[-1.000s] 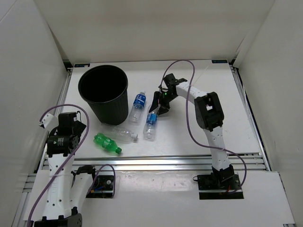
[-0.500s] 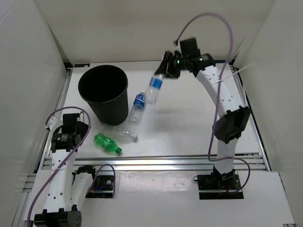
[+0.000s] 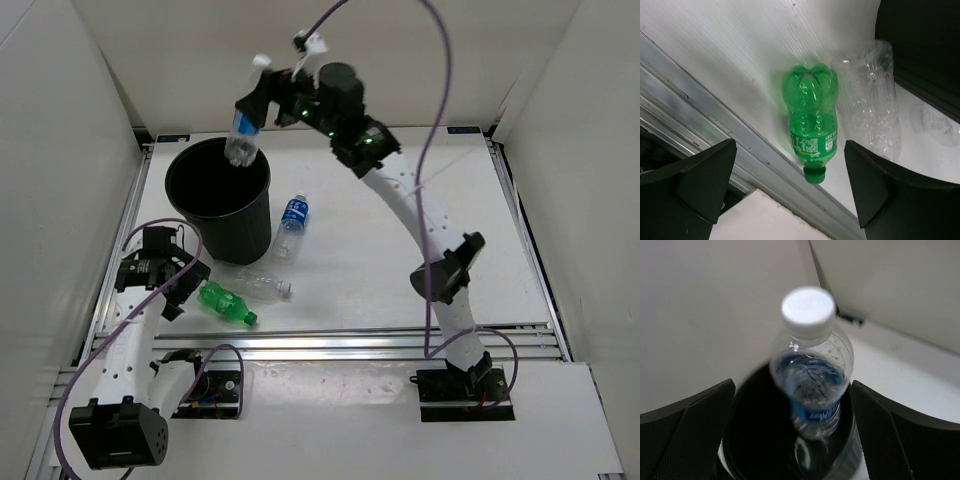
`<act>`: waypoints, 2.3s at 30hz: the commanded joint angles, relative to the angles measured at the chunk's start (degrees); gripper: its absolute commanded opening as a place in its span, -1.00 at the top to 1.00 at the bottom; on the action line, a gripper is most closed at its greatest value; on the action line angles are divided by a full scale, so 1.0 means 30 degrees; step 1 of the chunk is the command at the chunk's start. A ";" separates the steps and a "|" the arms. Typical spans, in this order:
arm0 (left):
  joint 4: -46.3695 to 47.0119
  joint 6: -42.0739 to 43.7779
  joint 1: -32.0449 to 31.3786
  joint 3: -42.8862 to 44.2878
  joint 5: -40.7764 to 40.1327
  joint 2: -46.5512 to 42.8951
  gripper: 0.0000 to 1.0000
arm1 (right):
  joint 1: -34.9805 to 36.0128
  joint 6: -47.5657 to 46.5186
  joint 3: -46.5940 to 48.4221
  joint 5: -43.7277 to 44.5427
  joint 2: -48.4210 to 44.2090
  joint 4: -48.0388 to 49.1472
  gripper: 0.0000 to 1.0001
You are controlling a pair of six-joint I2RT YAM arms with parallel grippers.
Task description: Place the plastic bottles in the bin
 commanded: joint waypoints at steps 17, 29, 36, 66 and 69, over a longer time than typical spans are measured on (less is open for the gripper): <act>0.3960 -0.1469 0.1416 -0.5539 0.6747 -0.0856 -1.00 | 0.0825 -0.4040 -0.6342 0.4814 -0.9515 -0.5710 -1.00; 0.6861 -0.2522 0.1416 -0.8386 0.5606 -0.1237 -0.90 | 0.1239 -0.5479 -0.8769 0.5400 -1.1418 -0.5888 -1.00; 0.3623 -0.3517 0.1416 -0.5788 0.4262 -0.1587 -0.05 | 0.1239 -0.5479 -0.9385 0.5400 -1.1419 -0.6064 -1.00; 0.2936 0.2488 -0.4707 1.9856 -0.5148 0.5569 -1.00 | -0.3647 0.1019 -1.1614 0.0606 -0.9112 -0.9953 -1.00; 0.3114 0.0995 -0.4707 1.4051 -0.5527 0.1410 -1.00 | -0.6368 0.3009 -1.0119 -0.4736 -0.6567 -1.1394 -1.00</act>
